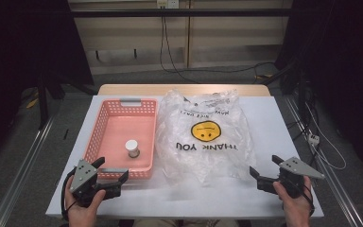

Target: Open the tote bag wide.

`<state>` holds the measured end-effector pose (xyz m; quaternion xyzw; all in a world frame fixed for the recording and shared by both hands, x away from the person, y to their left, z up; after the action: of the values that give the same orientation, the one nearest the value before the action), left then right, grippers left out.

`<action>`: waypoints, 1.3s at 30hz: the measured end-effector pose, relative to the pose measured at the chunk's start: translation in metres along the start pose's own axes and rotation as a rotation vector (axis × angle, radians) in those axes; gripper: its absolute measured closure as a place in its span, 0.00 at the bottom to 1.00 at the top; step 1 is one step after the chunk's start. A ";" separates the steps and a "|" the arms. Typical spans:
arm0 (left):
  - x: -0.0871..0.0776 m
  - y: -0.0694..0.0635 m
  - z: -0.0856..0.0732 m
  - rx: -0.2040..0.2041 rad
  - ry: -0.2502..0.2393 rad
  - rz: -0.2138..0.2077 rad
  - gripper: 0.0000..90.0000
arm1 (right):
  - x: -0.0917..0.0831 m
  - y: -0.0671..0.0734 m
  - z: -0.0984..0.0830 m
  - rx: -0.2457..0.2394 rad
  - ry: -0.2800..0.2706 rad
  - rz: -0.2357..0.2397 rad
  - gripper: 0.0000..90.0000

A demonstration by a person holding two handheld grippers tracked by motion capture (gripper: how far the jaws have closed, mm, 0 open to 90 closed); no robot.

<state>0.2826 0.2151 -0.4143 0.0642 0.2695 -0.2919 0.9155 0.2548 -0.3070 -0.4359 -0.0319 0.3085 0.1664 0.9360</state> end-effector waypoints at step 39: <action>0.001 0.000 -0.001 0.042 0.026 -0.020 0.07 | 0.039 0.065 0.057 -0.242 0.142 0.220 0.11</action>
<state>0.2827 0.2146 -0.4156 0.0843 0.2757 -0.3056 0.9074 0.2949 -0.2253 -0.4098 -0.1223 0.3531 0.3010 0.8774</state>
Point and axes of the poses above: each handheld gripper's, and its own axes: x roughly forward along the jaws, z roughly out of its top, y roughly to its left, the point moved 1 cm from there along x, roughly forward along the jaws, and after that the axes turned 9 degrees about y, right-handed, at the moved point
